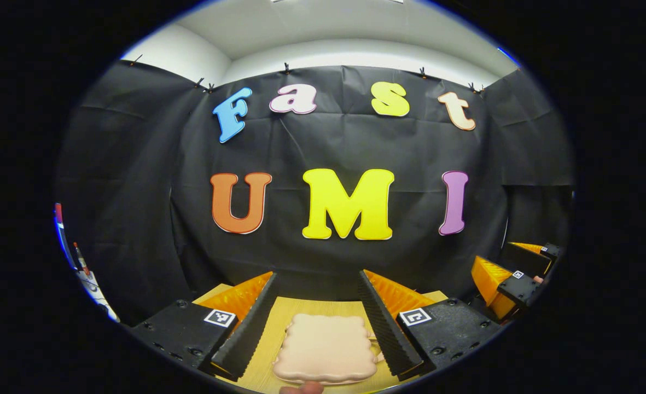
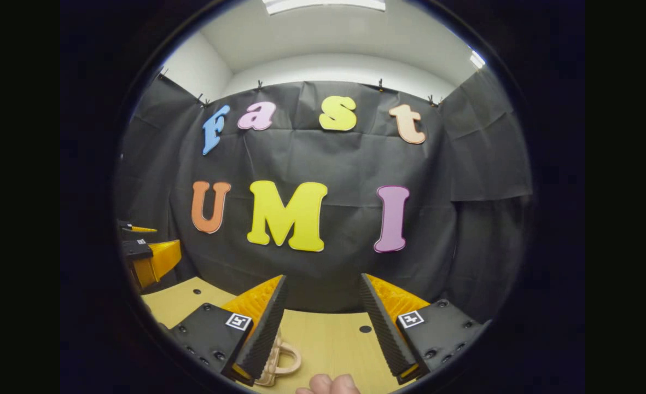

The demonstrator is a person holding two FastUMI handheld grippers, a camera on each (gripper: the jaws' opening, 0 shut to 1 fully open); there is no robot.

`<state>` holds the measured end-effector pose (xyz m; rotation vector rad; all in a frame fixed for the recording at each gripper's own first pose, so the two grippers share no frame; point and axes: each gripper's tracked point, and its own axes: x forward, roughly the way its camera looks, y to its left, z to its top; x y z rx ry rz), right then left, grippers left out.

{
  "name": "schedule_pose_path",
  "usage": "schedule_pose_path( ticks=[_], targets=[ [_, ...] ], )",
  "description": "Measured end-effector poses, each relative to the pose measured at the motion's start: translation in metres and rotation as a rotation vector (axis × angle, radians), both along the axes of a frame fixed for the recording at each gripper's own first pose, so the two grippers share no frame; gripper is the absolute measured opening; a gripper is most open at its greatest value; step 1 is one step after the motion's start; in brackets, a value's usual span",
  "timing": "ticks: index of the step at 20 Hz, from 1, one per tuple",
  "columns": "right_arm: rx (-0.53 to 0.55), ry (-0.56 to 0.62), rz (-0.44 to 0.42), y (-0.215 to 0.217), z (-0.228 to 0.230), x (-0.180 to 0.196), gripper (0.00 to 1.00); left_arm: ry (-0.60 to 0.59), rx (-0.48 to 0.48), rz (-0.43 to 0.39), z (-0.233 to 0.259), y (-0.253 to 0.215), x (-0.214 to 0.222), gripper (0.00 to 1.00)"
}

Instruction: First open the suitcase, pack the skin care products into it, and then close the suitcase.

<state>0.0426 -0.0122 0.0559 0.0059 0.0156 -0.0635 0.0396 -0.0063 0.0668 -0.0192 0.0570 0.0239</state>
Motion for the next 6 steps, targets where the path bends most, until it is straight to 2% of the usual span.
schedule_pose_path(
  ticks=[6],
  targets=[
    [-0.004, 0.010, 0.032, 0.021, -0.002, 0.008, 0.78, -0.005, 0.002, 0.014, 0.000, 0.014, -0.001, 0.93]
  ],
)
